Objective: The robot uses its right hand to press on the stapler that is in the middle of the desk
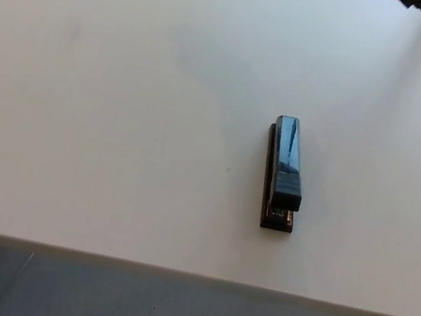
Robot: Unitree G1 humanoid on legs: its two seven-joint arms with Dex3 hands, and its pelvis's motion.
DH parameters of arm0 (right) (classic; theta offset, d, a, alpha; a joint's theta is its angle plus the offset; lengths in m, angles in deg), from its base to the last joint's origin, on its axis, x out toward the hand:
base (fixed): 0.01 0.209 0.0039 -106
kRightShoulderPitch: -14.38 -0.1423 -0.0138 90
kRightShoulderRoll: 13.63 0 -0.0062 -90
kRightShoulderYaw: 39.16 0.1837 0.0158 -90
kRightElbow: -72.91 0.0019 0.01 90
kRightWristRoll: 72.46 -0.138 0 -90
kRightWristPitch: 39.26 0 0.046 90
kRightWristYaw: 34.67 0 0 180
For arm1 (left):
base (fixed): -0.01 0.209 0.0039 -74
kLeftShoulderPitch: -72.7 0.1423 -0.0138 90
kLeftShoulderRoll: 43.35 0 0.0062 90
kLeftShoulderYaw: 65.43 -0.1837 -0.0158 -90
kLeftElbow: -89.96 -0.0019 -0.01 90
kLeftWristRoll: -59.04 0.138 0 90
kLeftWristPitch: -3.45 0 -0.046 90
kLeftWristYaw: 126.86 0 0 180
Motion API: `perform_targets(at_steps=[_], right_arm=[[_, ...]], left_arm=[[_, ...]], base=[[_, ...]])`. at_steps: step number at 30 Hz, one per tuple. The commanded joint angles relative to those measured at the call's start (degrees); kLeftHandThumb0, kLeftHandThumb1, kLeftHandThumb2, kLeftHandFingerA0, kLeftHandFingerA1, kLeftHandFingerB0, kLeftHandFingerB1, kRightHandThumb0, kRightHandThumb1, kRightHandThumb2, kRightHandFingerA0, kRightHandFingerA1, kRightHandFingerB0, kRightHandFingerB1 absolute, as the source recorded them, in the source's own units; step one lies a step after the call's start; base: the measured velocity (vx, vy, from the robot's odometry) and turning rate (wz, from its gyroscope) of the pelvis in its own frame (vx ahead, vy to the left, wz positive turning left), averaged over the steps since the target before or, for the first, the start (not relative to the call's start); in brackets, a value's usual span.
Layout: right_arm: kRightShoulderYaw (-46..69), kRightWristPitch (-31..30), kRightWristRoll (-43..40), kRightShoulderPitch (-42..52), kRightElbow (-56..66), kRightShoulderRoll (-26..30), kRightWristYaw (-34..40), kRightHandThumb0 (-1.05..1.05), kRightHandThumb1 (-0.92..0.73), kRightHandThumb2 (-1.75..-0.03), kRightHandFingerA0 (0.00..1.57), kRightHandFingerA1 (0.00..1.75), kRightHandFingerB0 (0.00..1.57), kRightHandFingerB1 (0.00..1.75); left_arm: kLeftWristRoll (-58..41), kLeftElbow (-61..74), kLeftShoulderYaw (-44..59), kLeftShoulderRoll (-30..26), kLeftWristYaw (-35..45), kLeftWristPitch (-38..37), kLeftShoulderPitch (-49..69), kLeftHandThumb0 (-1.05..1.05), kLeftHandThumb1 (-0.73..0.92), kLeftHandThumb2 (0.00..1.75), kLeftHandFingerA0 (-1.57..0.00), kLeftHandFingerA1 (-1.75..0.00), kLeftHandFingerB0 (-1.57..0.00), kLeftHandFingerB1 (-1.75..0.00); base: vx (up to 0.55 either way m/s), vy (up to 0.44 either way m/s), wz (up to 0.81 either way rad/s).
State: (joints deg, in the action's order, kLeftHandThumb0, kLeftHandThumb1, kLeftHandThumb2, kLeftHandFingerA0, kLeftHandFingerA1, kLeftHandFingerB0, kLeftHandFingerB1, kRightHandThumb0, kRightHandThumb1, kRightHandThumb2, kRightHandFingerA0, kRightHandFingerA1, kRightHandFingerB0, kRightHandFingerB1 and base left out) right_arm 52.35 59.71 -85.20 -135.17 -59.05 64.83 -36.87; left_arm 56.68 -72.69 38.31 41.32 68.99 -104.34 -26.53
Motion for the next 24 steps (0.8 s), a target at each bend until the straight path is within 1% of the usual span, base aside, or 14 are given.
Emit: perform_targets(at_steps=[1,6,8,9,11,12,14,15,16,17,20,21,23,24], right_arm=[[-2.0,2.6,5.5,-2.1,-12.3,-4.9,3.0,-0.16,-0.81,-0.64,1.22,0.91,0.72,1.05],[-1.4,6.1,5.8,0.2,-19.3,-8.0,3.9,-0.16,-0.80,-0.65,1.22,0.91,0.71,1.23],[-1.6,6.1,6.7,0.7,-21.0,-8.7,4.9,-0.17,-0.80,-0.65,1.25,0.90,0.73,1.16],[-0.3,5.1,5.0,1.6,-21.8,-9.8,3.1,-0.11,-0.77,-0.72,1.26,0.90,0.72,1.15],[0.6,5.0,4.6,1.9,-22.6,-10.4,2.5,-0.10,-0.75,-0.74,1.25,0.91,0.75,1.11],[0.7,5.4,4.7,2.4,-23.3,-10.9,2.4,-0.12,-0.76,-0.72,1.24,0.92,0.78,1.07],[0.5,6.4,6.0,3.2,-24.8,-11.9,3.3,-0.20,-0.78,-0.68,1.23,0.86,0.77,1.09],[0.3,6.8,6.6,3.5,-25.4,-12.3,3.5,-0.21,-0.79,-0.67,1.24,0.87,0.75,1.13],[0.5,7.0,6.4,4.0,-26.0,-12.9,3.1,-0.22,-0.79,-0.65,1.23,0.83,0.76,1.15],[0.9,6.9,6.1,4.3,-26.4,-13.3,2.7,-0.20,-0.77,-0.68,1.24,0.81,0.78,1.13],[1.2,6.7,6.9,4.7,-28.1,-13.9,2.6,-0.14,-0.76,-0.75,1.25,0.88,0.81,1.09],[1.4,6.6,7.0,4.8,-28.3,-14.0,2.8,-0.17,-0.76,-0.75,1.26,0.89,0.80,1.12],[1.7,5.7,7.2,5.2,-29.0,-14.3,3.1,-0.14,-0.74,-0.78,1.26,0.93,0.79,1.16],[2.0,5.1,7.2,5.9,-29.7,-14.6,3.8,-0.14,-0.74,-0.78,1.25,0.96,0.77,1.17]], left_arm=[[0.4,-0.4,-0.2,-1.5,0.4,-1.7,1.3,-0.82,0.77,1.03,-0.16,-0.45,-0.10,-0.39],[0.3,-0.4,-0.4,-1.3,0.9,-2.1,1.4,-0.81,0.77,1.04,-0.17,-0.45,-0.09,-0.40],[0.4,-0.4,-0.6,-1.4,1.3,-2.6,1.5,-0.82,0.91,0.73,-0.23,-0.37,-0.11,-0.26],[0.1,-0.2,-0.3,-1.3,1.4,-2.6,1.2,-0.36,0.50,1.10,-0.01,-0.49,0.00,-0.48],[0.3,-0.1,-0.6,-1.4,1.4,-2.6,1.2,-0.36,0.50,1.10,-0.01,-0.49,0.00,-0.48],[0.4,-0.2,-0.7,-1.4,1.3,-2.4,1.1,-0.81,0.77,1.03,-0.16,-0.46,-0.10,-0.40],[-0.1,-0.3,-0.4,-1.3,1.8,-2.0,1.0,-0.79,0.91,0.71,-0.22,-0.35,-0.11,-0.26],[-0.1,-0.3,-0.4,-1.3,1.9,-2.2,1.0,-0.80,0.77,1.03,-0.15,-0.45,-0.09,-0.40],[-0.1,-0.4,-0.4,-1.2,1.8,-2.2,0.9,-0.36,0.52,1.11,-0.01,-0.48,0.00,-0.48],[-0.1,-0.5,-0.4,-1.3,2.0,-2.4,1.0,-0.36,0.50,1.10,-0.01,-0.48,0.00,-0.48],[0.3,-0.2,-0.7,-1.4,1.2,-2.2,0.5,-0.80,0.91,0.73,-0.23,-0.36,-0.11,-0.27],[0.3,-0.2,-0.8,-1.3,1.1,-2.4,0.6,-0.81,0.77,1.03,-0.16,-0.45,-0.09,-0.40],[0.7,-0.2,-1.1,-1.4,0.4,-2.5,0.5,-0.81,0.77,1.04,-0.17,-0.45,-0.09,-0.40],[0.0,-0.2,-0.6,-1.4,1.1,-2.1,0.4,-0.36,0.49,1.09,-0.01,-0.48,0.00,-0.48]], base=[[0.00,0.000,0.00],[0.00,0.000,0.00],[0.00,0.000,0.00],[0.00,0.000,0.00],[0.00,0.000,0.00],[0.00,0.000,0.00],[0.00,0.000,0.00],[0.00,0.000,0.00],[0.00,0.000,0.00],[0.00,0.000,0.00],[0.00,0.000,0.00],[0.00,0.000,0.00],[0.00,0.000,0.00],[0.00,0.000,0.00]])
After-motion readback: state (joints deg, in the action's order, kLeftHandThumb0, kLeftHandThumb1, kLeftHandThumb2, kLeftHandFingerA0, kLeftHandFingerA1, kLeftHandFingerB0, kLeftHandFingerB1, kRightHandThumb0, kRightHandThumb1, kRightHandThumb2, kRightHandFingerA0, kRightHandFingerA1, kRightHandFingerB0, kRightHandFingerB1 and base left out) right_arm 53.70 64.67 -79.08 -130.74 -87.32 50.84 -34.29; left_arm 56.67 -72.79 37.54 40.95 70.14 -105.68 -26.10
